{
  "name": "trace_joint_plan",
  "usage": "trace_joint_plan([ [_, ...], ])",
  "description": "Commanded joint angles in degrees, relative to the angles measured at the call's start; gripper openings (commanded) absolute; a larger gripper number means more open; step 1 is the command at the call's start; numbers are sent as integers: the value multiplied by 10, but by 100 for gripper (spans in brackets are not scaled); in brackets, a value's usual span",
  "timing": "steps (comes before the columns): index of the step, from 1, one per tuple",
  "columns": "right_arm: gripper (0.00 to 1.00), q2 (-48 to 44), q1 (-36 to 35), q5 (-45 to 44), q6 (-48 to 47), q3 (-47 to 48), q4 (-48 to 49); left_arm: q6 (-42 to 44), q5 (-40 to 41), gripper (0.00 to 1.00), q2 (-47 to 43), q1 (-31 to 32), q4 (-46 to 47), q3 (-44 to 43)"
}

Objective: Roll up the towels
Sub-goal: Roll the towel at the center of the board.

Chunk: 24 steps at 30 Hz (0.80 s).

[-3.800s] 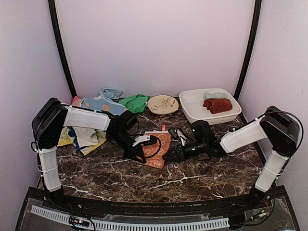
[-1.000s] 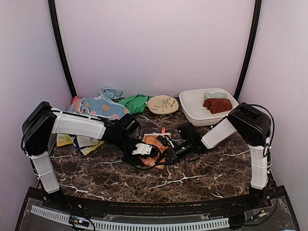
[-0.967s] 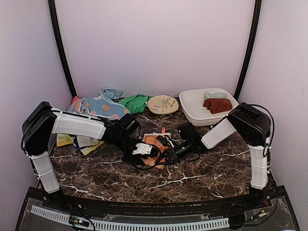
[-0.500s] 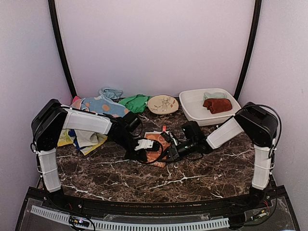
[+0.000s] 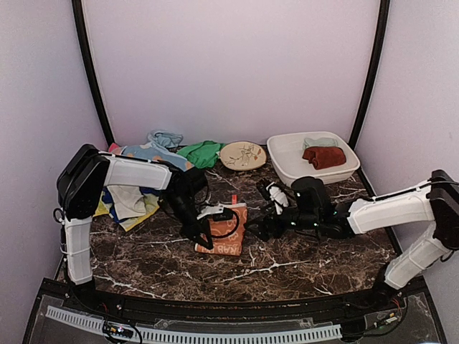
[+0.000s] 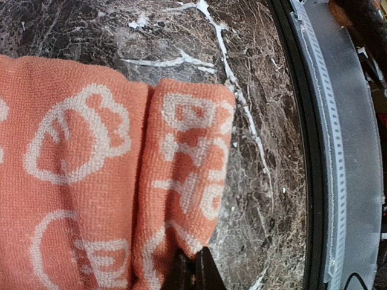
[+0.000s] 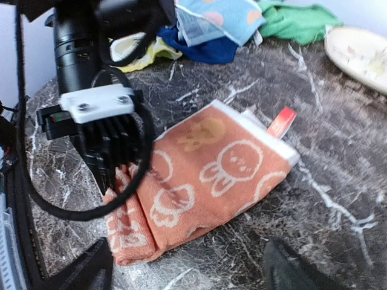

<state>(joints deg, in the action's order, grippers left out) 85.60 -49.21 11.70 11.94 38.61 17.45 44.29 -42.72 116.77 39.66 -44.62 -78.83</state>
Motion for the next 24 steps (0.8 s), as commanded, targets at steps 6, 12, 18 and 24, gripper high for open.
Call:
trace_joint_plan([
  [6,100,-151,22,-239,44,-120,95,-27,-79,0,77,-23,-126,-93],
  [12,94,-145,-144,-333,-213,-129,82,-55,-80,0,128,-28,-152,-124],
  [18,81,-12,-294,-462,-443,-91,117,-95,-93,0,168,-33,-172,-173],
  [24,68,133,-309,-471,-619,-55,238,-110,-93,0,182,-37,-175,-186],
])
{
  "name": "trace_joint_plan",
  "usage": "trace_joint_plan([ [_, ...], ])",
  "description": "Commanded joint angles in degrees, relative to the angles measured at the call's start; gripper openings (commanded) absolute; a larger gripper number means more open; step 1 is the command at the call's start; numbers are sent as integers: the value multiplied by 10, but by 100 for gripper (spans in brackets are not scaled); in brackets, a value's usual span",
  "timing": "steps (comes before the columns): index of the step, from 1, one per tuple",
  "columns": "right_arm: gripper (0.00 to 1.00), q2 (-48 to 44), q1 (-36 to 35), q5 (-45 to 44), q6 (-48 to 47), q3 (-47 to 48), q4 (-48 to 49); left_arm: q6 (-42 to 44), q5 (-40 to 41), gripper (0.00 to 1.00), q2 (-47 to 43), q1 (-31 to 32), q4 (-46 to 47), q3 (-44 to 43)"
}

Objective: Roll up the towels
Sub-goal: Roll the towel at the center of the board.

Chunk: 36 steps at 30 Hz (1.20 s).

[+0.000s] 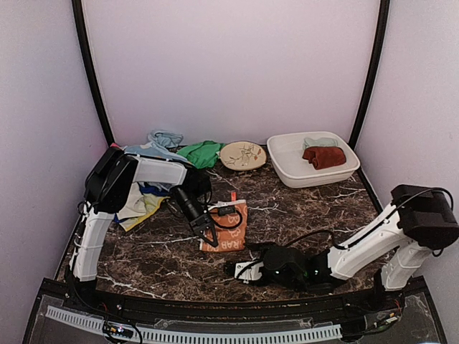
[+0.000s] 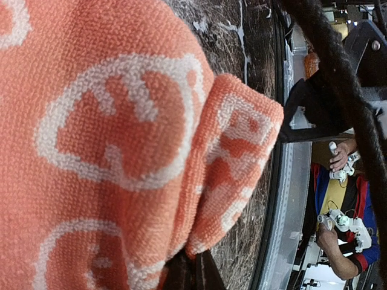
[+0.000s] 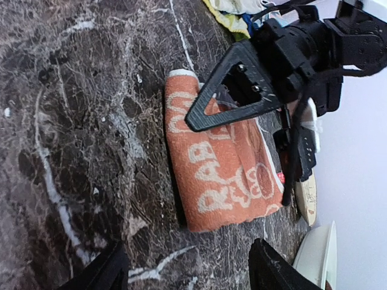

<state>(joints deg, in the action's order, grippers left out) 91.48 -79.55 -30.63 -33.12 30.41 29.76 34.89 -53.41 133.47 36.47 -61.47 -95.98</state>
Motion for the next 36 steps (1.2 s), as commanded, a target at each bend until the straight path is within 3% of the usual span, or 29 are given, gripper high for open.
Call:
trace_joint_plan([
  [1,67,94,-5,-50,-197,30,148,-16,14,0,16,-6,-9,-15],
  [8,60,190,19,-19,-285,79,201,-7,7,0,17,-6,-18,-17],
  [10,52,206,32,-9,-290,92,200,-1,3,0,17,-6,-24,-18],
  [14,23,215,58,22,-244,120,136,26,-16,2,14,-8,-44,-20],
  [18,8,209,80,73,-126,162,23,58,-23,20,-26,-9,-30,10],
  [21,4,187,105,148,-19,187,-61,64,-30,47,-105,-33,52,82],
  [24,2,174,137,242,85,208,-126,67,-7,60,-183,-50,128,149],
  [32,0,194,228,512,273,268,-226,95,66,68,-273,-98,199,262],
  [36,0,219,262,590,319,293,-257,116,99,67,-354,-99,284,350],
])
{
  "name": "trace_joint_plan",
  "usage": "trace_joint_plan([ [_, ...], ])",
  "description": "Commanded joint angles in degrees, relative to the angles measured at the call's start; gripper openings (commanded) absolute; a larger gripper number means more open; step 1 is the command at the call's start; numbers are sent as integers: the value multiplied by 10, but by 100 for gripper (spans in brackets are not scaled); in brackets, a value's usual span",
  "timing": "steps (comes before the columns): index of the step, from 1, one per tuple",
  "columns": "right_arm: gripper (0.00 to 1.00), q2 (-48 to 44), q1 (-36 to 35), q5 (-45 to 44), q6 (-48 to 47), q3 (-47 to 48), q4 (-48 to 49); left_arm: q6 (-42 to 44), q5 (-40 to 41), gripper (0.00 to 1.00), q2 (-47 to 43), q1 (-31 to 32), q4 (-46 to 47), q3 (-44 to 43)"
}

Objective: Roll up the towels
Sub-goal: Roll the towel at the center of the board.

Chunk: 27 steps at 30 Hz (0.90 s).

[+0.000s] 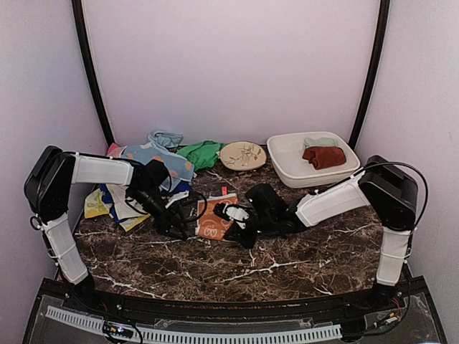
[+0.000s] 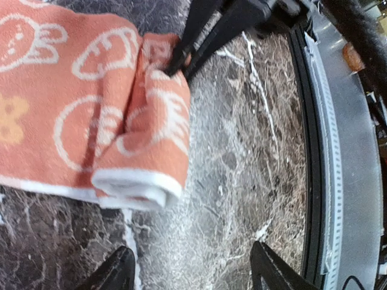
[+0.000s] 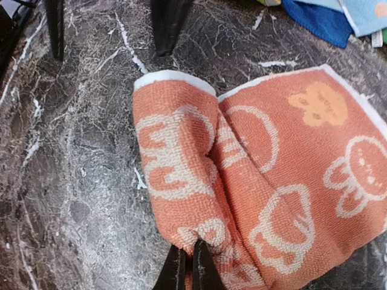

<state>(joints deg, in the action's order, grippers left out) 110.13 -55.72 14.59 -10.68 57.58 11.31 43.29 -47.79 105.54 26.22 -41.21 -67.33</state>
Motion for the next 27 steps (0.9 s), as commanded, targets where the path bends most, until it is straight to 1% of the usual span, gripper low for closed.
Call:
trace_joint_plan([
  [1,0,40,30,157,102,31,-83,37,47,67,-91,4,96,78],
  [3,0,65,41,193,123,64,-113,41,48,66,-119,6,114,98],
  [5,0,95,57,256,158,108,-145,47,49,64,-148,18,132,115],
  [7,0,125,63,288,165,157,-199,52,93,63,-164,41,150,126],
  [10,0,156,65,310,164,215,-272,59,131,61,-163,78,151,117],
  [15,0,200,74,355,205,271,-355,77,151,62,-140,115,152,87],
  [17,0,205,74,371,219,275,-362,91,170,62,-127,126,166,84],
  [20,0,195,74,376,252,264,-346,105,199,61,-109,138,196,87],
  [23,0,188,74,375,285,251,-326,112,207,61,-99,143,211,95],
  [25,0,190,75,378,300,248,-322,115,212,59,-97,145,223,108],
  [27,0,191,75,378,315,245,-316,112,218,54,-93,145,236,118],
])
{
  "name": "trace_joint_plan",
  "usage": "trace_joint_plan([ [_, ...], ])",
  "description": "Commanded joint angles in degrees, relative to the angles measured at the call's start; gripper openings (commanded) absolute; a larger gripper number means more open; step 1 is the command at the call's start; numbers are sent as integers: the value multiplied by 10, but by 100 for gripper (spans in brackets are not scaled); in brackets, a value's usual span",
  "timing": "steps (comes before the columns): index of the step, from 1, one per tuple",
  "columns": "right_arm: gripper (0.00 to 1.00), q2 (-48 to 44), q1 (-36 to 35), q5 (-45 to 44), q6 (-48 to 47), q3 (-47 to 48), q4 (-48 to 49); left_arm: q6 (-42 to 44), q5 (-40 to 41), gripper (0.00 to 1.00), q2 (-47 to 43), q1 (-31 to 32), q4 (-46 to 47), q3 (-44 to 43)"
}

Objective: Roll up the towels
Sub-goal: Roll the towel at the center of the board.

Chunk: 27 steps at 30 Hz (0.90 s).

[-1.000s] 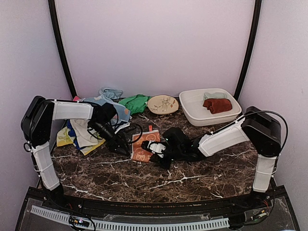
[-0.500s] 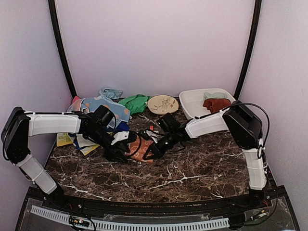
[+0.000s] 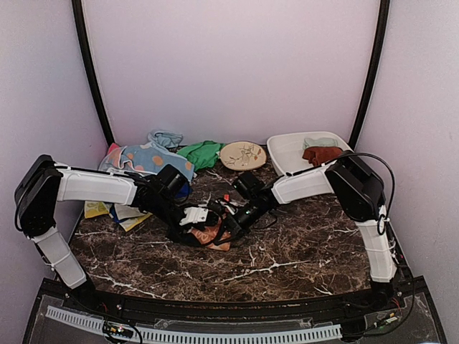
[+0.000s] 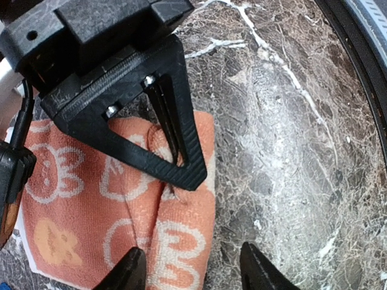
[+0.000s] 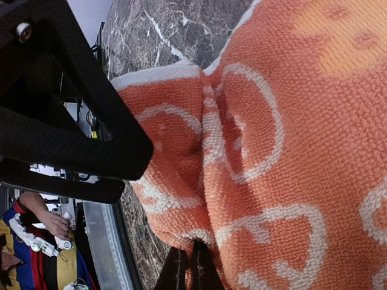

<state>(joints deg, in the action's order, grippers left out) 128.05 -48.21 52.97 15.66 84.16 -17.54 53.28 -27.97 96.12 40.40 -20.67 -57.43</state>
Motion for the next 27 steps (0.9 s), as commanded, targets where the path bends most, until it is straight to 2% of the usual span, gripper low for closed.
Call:
trace_joint_plan([
  [1,0,14,-1,-6,57,-21,-27,8,24,50,4,3,36,22],
  [8,0,6,-1,7,115,-48,35,-14,47,16,28,2,47,35],
  [10,0,3,0,6,122,-56,43,-27,39,3,28,-2,41,33],
  [11,0,-2,0,7,130,-63,57,-36,31,0,30,-4,35,31],
  [14,13,-33,5,-10,154,-107,138,-66,-5,0,44,-20,4,12],
  [16,27,-74,11,-40,165,-150,201,-89,-44,0,59,-39,-27,-6],
  [19,37,-141,18,-102,156,-235,302,-107,-106,0,88,-70,-91,-39],
  [22,49,-217,13,-191,96,-313,363,-94,-173,0,121,-78,-178,-75],
  [27,53,-328,-31,-346,-71,-417,396,-83,-226,0,159,-81,-268,-124],
])
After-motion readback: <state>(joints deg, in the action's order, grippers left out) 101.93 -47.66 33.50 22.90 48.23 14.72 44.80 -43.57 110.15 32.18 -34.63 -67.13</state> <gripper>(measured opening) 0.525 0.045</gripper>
